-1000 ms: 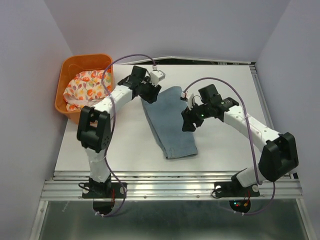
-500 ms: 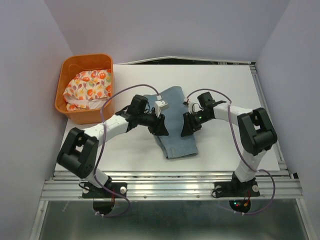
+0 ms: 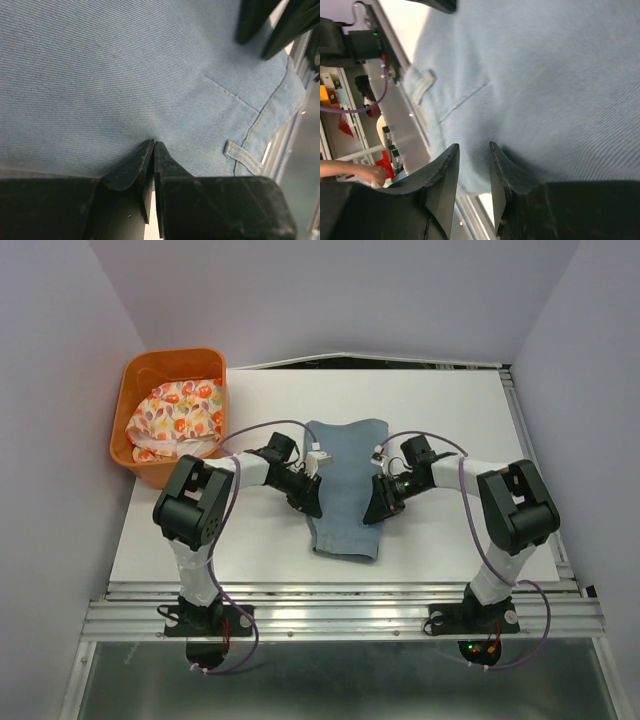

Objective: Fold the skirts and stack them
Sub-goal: Fold the skirt

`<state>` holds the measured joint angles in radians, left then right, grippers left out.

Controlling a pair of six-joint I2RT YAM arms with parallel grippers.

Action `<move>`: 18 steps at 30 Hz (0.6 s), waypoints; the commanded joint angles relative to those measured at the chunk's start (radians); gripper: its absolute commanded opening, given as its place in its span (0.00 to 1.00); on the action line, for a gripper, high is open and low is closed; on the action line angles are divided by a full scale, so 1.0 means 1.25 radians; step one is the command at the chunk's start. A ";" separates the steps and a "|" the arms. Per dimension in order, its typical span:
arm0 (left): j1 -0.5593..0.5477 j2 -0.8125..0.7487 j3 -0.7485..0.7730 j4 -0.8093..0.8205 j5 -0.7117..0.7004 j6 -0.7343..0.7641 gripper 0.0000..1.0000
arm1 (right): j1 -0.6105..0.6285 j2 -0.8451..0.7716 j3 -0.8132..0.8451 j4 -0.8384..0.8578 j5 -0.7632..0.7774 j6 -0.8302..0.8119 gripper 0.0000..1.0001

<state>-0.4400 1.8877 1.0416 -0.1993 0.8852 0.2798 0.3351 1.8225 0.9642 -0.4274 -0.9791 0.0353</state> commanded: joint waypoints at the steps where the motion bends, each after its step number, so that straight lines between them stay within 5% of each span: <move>1: -0.006 -0.085 0.002 -0.154 -0.055 0.232 0.17 | -0.007 -0.096 0.086 -0.026 -0.065 0.015 0.36; 6: -0.006 -0.116 0.089 -0.214 -0.012 0.284 0.20 | -0.048 -0.060 0.221 0.034 -0.035 0.050 0.36; 18: 0.007 0.068 0.232 -0.041 -0.043 0.089 0.21 | -0.177 0.367 0.586 0.099 -0.028 0.104 0.34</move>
<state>-0.4427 1.8900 1.3029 -0.2687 0.8455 0.4503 0.1604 2.1559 1.5833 -0.3386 -1.0130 0.1169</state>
